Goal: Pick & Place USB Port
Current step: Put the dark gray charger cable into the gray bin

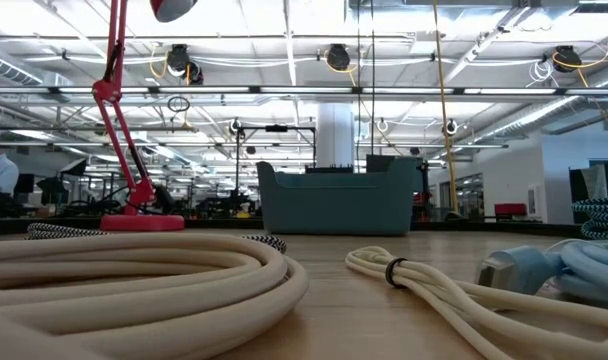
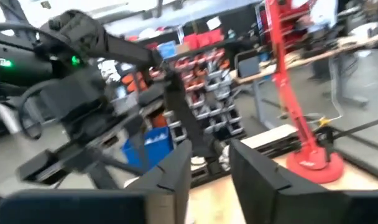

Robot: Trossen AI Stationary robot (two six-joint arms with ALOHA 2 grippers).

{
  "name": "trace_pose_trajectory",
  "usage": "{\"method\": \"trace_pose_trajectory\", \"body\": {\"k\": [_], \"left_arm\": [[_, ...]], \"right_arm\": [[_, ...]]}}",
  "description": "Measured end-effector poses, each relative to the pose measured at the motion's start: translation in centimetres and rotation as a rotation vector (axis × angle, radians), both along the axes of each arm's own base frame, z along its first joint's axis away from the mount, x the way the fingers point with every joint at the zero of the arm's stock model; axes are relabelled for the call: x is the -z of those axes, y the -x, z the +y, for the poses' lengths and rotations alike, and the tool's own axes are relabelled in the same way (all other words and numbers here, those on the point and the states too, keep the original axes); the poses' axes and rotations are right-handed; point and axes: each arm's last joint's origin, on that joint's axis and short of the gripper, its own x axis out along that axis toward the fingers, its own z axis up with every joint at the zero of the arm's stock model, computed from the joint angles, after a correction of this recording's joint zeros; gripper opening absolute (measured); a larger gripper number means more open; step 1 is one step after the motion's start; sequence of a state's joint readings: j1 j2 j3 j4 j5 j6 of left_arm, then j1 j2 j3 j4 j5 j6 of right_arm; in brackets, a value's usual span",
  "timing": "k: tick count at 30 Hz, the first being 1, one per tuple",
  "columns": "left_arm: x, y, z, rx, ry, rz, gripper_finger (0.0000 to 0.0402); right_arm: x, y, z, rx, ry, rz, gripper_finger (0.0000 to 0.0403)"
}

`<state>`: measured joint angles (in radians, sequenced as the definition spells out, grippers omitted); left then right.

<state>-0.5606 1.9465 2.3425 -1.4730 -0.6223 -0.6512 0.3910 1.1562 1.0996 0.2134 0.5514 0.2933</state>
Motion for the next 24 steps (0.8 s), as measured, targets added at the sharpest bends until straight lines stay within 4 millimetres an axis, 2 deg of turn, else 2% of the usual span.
{"method": "trace_pose_trajectory", "body": {"k": [5,9,16,24], "left_arm": [[-0.4,2.0,-0.3,-0.144,-0.042,-0.071,0.0166],[-0.6,3.5,0.1,-0.210,-0.024,-0.122,0.0141],[0.9,6.3,2.1,-0.339,0.070,-0.184,0.0088],[4.9,8.3,4.1,-0.365,0.230,-0.317,0.0079]], "right_arm": [[1.1,-1.4,0.1,-0.156,-0.006,0.038,0.0168],[2.3,-2.2,0.5,-0.205,0.028,0.109,0.0199],[4.7,-3.6,0.6,-0.212,0.039,0.260,0.0210],[7.2,-5.2,1.0,-0.276,0.023,0.367,0.0210]]}}
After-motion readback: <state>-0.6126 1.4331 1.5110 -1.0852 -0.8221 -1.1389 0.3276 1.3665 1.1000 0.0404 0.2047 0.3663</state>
